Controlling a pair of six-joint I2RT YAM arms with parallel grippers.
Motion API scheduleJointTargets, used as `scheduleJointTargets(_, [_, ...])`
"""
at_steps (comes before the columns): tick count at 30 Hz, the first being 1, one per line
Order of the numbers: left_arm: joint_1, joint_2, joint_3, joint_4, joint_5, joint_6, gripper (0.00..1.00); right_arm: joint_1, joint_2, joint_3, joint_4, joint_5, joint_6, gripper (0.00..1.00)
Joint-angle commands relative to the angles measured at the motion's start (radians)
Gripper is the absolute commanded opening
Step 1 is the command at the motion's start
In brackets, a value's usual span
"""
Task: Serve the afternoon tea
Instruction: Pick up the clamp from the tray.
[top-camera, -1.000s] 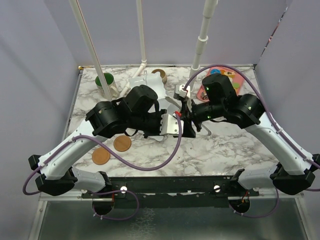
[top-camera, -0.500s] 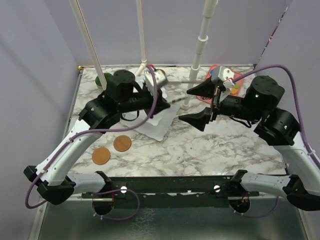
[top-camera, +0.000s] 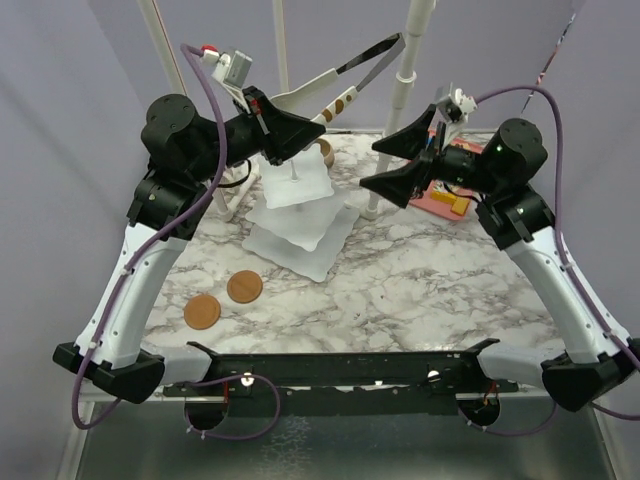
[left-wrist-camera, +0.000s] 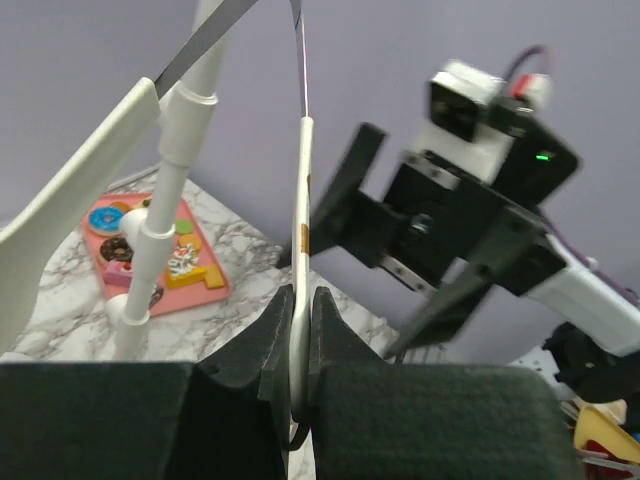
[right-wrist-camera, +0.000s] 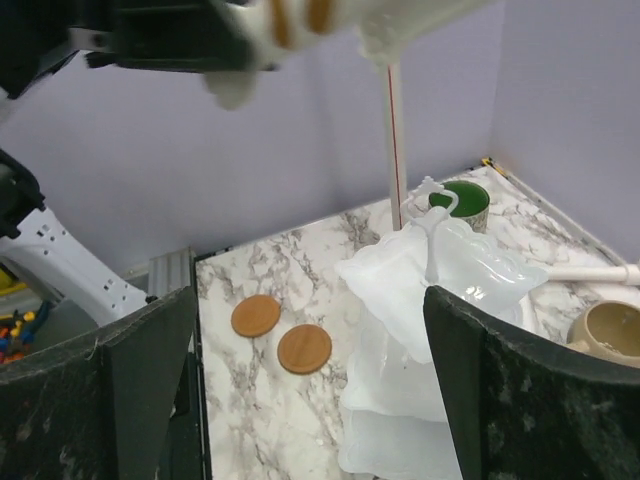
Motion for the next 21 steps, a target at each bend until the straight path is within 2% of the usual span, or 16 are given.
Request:
scheduleJointTargets(1, [0.008,-0.078,0.010,0.082,0.113,-0.091,0.00,-0.082,0.039,-0.036,0.426,-0.299,0.277,1.00])
scheduleJointTargets(3, [0.008,-0.092,-0.008,0.094,0.182,-0.093,0.00,-0.083,0.054,-0.071,0.573,-0.297,0.339,1.00])
scheduleJointTargets(10, [0.007,-0.116,-0.075,0.197,0.382,-0.157,0.00,-0.084,0.090,-0.104,0.852,-0.242,0.477,1.00])
scheduleJointTargets(16, [-0.001,-0.121,-0.130,0.317,0.449,-0.227,0.00,-0.083,0.096,-0.157,0.990,-0.179,0.530,1.00])
scheduleJointTargets(21, [-0.011,-0.127,-0.161,0.352,0.454,-0.234,0.00,-0.084,0.109,-0.203,1.142,-0.094,0.553,1.00])
